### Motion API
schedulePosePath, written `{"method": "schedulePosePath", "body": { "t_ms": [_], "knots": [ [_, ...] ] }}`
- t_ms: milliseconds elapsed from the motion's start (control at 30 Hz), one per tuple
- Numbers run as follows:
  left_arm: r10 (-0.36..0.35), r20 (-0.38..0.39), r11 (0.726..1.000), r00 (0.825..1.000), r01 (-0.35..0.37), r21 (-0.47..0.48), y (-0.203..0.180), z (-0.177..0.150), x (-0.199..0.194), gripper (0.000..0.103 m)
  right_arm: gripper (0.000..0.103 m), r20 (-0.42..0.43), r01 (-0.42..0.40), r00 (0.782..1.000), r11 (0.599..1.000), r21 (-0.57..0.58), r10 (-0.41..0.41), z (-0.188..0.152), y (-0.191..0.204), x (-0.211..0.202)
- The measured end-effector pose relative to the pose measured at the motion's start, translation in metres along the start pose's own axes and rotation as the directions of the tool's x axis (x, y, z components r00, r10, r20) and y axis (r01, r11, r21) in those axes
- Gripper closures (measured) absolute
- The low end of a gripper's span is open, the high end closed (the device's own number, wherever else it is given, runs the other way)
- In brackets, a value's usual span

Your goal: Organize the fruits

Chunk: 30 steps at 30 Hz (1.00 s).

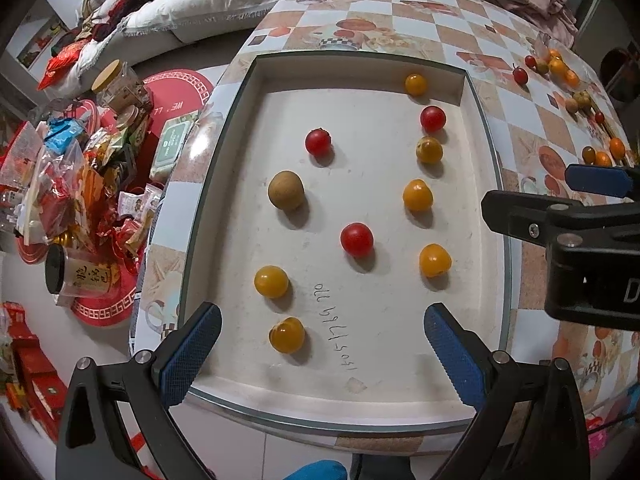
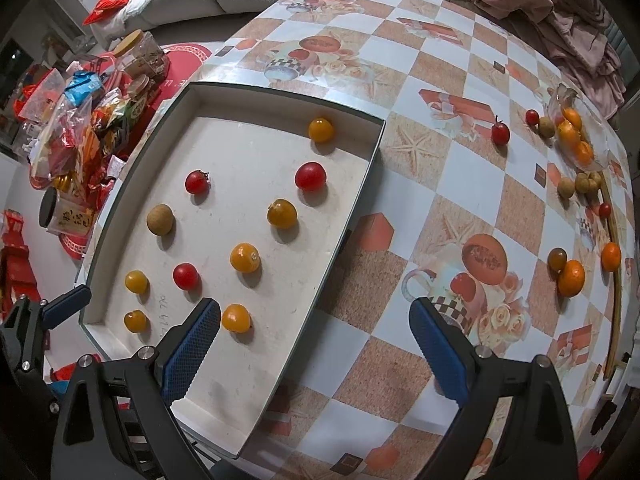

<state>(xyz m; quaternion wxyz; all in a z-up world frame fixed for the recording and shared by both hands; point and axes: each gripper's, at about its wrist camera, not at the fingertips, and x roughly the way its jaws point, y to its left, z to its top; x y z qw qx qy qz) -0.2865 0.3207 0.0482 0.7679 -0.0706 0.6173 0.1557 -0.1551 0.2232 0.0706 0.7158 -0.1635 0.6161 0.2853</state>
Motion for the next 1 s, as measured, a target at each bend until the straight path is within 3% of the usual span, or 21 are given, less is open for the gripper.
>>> {"method": "schedulePosePath", "body": {
  "t_ms": [1000],
  "knots": [
    [-0.016, 0.025, 1.0, 1.0, 0.016, 0.006, -0.0028, -0.0008, -0.0045, 0.001, 0.007, -0.001, -0.004, 1.0, 1.0, 0.003, 0.004, -0.0046, 0.0044, -0.0008]
  ]
}}
